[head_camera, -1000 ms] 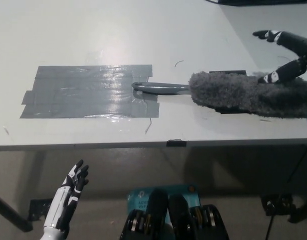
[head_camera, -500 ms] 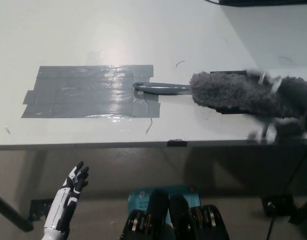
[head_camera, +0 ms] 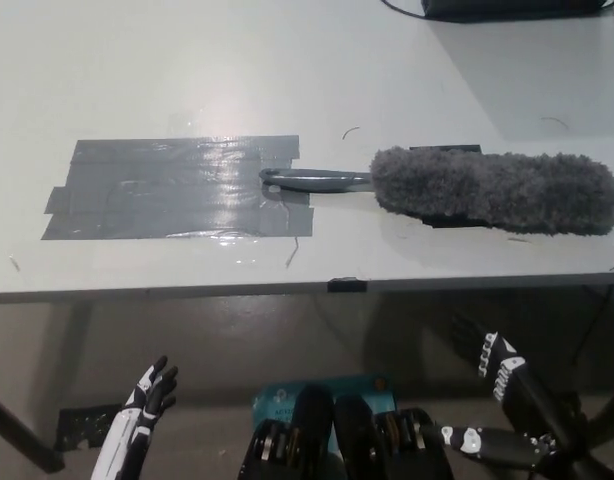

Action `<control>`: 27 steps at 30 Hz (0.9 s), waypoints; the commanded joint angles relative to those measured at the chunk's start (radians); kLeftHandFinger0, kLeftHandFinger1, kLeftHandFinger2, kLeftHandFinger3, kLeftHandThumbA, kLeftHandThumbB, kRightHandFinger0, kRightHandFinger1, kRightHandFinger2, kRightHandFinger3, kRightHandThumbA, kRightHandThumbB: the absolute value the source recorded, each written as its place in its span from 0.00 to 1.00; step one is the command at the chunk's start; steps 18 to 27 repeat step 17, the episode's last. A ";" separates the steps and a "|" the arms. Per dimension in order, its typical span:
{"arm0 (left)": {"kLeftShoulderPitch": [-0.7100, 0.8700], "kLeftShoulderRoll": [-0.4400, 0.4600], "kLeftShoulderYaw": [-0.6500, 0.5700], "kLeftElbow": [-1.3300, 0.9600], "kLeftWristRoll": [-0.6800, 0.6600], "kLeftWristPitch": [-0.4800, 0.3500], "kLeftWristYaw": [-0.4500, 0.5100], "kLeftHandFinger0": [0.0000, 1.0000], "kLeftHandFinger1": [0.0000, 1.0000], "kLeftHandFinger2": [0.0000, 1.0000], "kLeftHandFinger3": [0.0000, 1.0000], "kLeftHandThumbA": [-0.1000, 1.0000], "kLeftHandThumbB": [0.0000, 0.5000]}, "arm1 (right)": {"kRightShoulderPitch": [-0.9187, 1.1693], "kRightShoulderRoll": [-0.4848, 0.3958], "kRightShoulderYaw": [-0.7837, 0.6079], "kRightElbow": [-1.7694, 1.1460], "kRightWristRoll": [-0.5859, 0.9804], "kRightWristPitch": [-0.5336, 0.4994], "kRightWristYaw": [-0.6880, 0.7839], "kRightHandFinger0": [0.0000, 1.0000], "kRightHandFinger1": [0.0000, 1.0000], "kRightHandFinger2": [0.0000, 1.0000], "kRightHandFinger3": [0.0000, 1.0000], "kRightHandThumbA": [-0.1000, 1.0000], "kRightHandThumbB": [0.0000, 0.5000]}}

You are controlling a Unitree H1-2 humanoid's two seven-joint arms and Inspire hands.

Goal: A person hands a grey duster to the robot and the robot grabs it with its right hand and places it on the black marked spot infron tof it on the desk

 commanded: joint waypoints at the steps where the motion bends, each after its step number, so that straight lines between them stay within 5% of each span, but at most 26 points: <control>1: 0.010 0.007 -0.016 -0.040 -0.009 -0.052 -0.024 1.00 1.00 1.00 1.00 0.96 0.38 | -0.004 0.031 -0.023 0.126 0.045 -0.273 -0.113 1.00 1.00 1.00 1.00 1.00 0.46; 27: 0.008 0.007 -0.018 -0.040 -0.006 -0.052 -0.019 1.00 1.00 1.00 1.00 0.96 0.37 | -0.007 -0.005 0.024 0.191 0.036 -0.336 -0.135 1.00 1.00 1.00 1.00 1.00 0.44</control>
